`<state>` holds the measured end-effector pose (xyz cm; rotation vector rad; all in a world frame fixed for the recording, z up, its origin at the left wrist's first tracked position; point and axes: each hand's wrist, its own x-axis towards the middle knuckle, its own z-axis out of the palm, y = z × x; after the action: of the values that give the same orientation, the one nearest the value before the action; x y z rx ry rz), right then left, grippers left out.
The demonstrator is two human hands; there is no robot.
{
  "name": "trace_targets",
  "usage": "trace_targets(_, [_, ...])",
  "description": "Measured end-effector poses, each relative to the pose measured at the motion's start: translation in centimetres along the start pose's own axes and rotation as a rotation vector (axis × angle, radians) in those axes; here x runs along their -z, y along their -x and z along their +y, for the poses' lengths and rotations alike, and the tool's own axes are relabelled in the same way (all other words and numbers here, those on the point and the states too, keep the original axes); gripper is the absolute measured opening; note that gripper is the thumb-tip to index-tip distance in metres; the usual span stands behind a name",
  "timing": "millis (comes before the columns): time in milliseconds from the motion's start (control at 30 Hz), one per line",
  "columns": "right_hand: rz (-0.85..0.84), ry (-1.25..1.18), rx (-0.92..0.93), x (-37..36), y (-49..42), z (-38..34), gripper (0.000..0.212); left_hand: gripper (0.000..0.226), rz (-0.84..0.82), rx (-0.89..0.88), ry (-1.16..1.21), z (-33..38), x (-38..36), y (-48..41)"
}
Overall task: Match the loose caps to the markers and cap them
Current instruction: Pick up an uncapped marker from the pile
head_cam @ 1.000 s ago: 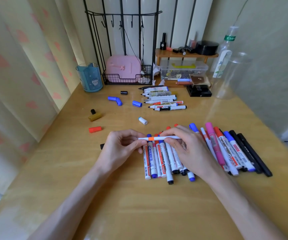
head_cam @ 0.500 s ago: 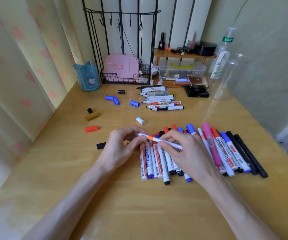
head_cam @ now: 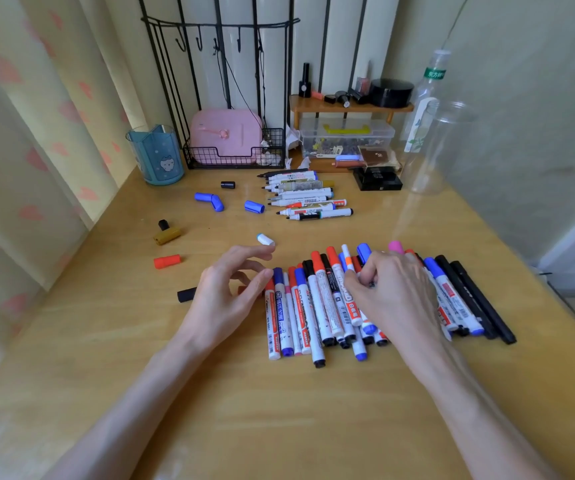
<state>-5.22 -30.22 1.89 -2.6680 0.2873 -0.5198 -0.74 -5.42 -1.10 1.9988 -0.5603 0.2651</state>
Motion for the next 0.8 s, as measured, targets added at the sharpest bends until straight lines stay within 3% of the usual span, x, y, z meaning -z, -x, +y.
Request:
trace_targets(133, [0.055,-0.060,0.020,0.1,-0.1,0.1,0.033,0.028,0.013,0.026,0.013,-0.1,0.1,0.0])
trace_targets(367, [0.088,-0.063,0.135,-0.8,-0.9,0.3,0.015,0.027,0.002,0.006,-0.023,-0.6,0.2,0.0])
trace_targets(500, [0.016,-0.077,0.199,-1.8,-2.6,-0.1,0.011,0.025,0.026,0.008,-0.035,-0.8,0.5,-0.2])
trace_targets(800, [-0.250,-0.074,0.247,-4.1,-9.1,-2.8,0.038,0.029,0.110,-0.017,-0.086,-1.7,1.9,-0.8])
